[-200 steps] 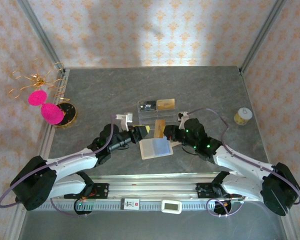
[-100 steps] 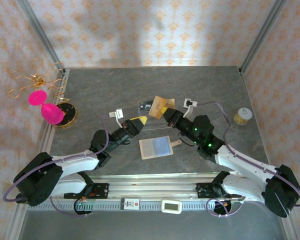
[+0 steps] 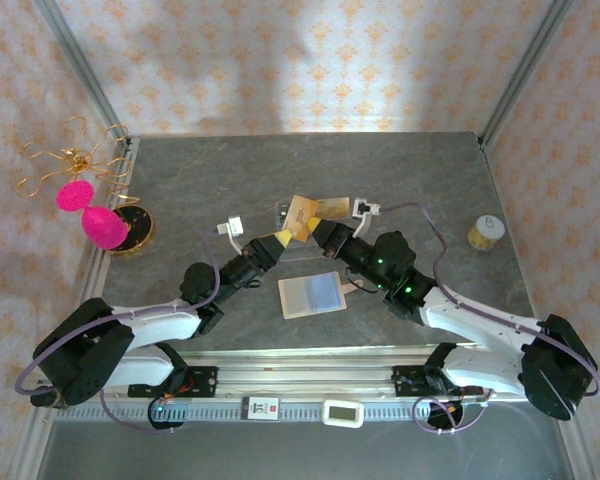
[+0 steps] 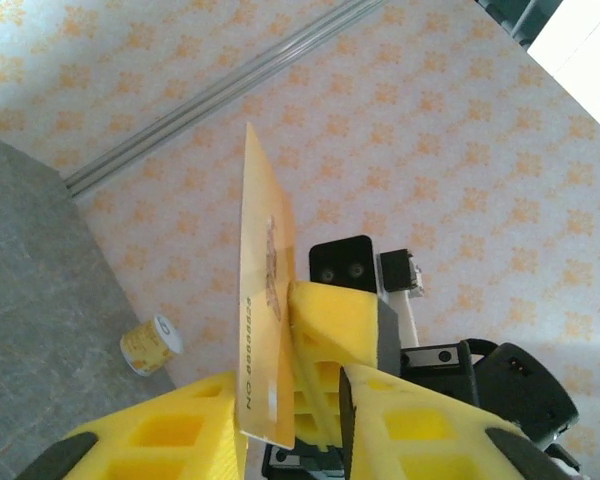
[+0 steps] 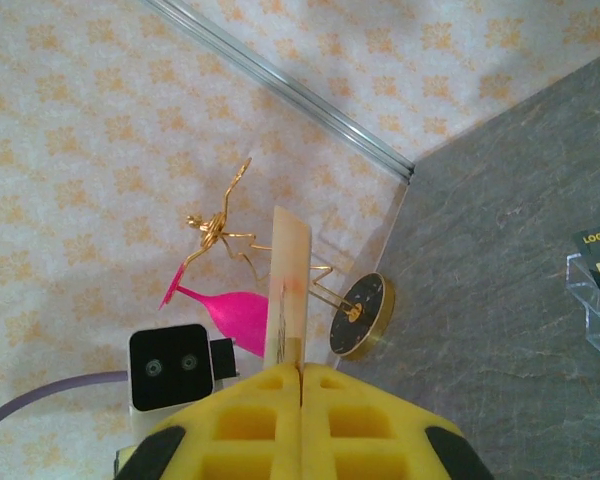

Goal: Take the credit cards out of the card holder

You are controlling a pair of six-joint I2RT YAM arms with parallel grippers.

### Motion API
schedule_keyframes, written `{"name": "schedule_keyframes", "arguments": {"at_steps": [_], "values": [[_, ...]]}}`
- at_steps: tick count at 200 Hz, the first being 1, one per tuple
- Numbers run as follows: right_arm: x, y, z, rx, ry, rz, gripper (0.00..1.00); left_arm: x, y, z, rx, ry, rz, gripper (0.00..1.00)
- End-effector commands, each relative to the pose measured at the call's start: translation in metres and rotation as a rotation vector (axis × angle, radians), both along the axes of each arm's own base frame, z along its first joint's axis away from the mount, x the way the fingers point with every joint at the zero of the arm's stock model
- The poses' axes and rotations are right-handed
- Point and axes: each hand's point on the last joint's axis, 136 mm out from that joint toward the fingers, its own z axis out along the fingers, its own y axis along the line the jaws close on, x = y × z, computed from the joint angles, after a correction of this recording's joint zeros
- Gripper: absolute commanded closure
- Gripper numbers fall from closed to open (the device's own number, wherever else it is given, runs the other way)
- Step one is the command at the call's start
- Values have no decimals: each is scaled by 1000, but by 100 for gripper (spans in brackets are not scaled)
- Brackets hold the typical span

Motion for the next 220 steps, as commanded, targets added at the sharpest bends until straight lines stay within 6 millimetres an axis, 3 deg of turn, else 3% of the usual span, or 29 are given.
{"name": "schedule_keyframes", "arguments": {"at_steps": [1,34,53,73,102,125,144,188,220], "values": [[-2,5,13,17,-23,5,100,-7,6,26,-60,-83,-4,78],[-10,7,2,-17,-8,24,100,-2,10,24,-38,-75,22,88],[-13,8,-7,-51,7,39,100,4,12,21,-19,-61,35,100],[-15,4,-19,-119,30,33,100,11,10,22,30,-64,26,100],[0,-38,-44,-301,108,-99,87,37,2,1,309,-22,15,100],[12,-85,-71,-381,217,-205,85,47,-13,-20,531,-22,-74,100],[17,-114,-81,-376,260,-268,84,54,-32,-34,689,-85,-181,100],[18,-138,-89,-361,298,-322,84,95,-41,-54,1127,-235,-280,100],[18,-145,-97,-366,319,-334,84,115,-50,-50,1263,-359,-361,100]]}}
